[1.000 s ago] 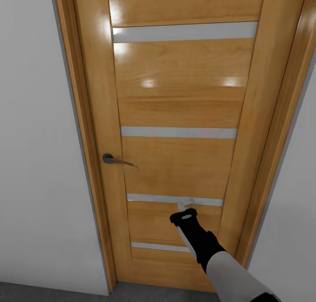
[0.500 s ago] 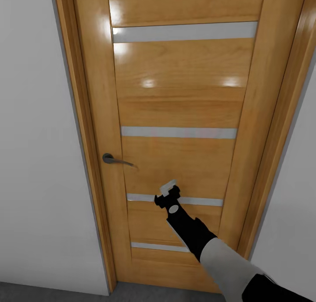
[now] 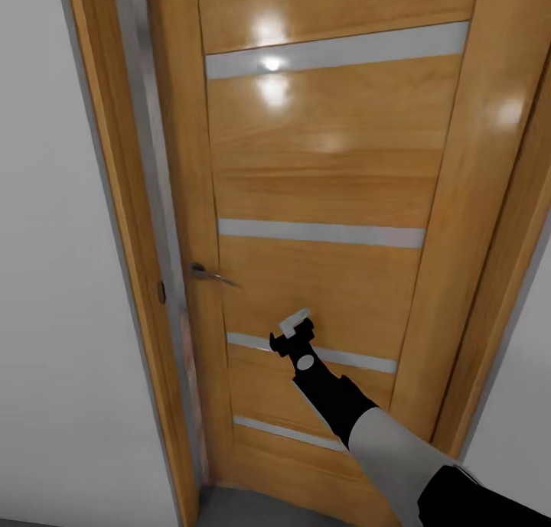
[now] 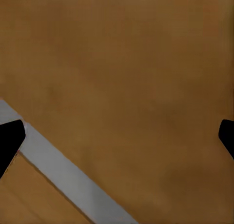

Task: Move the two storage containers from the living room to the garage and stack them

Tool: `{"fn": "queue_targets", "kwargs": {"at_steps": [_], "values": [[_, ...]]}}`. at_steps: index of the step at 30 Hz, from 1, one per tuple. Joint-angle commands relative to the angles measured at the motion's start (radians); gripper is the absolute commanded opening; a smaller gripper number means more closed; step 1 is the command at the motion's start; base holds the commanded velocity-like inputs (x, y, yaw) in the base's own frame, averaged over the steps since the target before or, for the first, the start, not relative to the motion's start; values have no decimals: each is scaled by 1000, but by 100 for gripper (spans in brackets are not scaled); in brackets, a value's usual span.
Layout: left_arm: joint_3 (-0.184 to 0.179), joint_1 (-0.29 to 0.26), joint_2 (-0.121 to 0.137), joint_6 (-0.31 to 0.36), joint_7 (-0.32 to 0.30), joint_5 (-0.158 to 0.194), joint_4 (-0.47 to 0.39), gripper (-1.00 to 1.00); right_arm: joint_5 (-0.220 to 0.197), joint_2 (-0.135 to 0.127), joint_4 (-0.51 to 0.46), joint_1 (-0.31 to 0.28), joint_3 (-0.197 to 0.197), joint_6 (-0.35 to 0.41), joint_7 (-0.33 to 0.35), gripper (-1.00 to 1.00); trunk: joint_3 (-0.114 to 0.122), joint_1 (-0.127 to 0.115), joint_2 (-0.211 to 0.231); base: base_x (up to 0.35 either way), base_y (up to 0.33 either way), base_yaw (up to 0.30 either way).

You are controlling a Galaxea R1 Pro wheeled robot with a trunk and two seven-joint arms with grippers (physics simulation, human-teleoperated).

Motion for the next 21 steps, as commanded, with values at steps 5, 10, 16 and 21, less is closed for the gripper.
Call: {"fn": "queue_targets", "kwargs": {"at_steps": [5,10,16,21], "values": [[-2,0,0,-2,1,4,0,100,11,0,0,-2,25,8,-8,100,-1,1,0,303,0,0],[-2,0,0,-2,1,3,0,100,11,0,11,-2,74,8,-8,100,-1,1,0,290,0,0],[-3,0,0,-2,1,3,0,100,9,0,79,-2,83,3,-9,100,-1,1,0,284,0,0],[-3,0,-2,-3,1,3,0,100,9,0,174,-2,84,-41,-9,100,-1,1,0,228,0,0]]}}
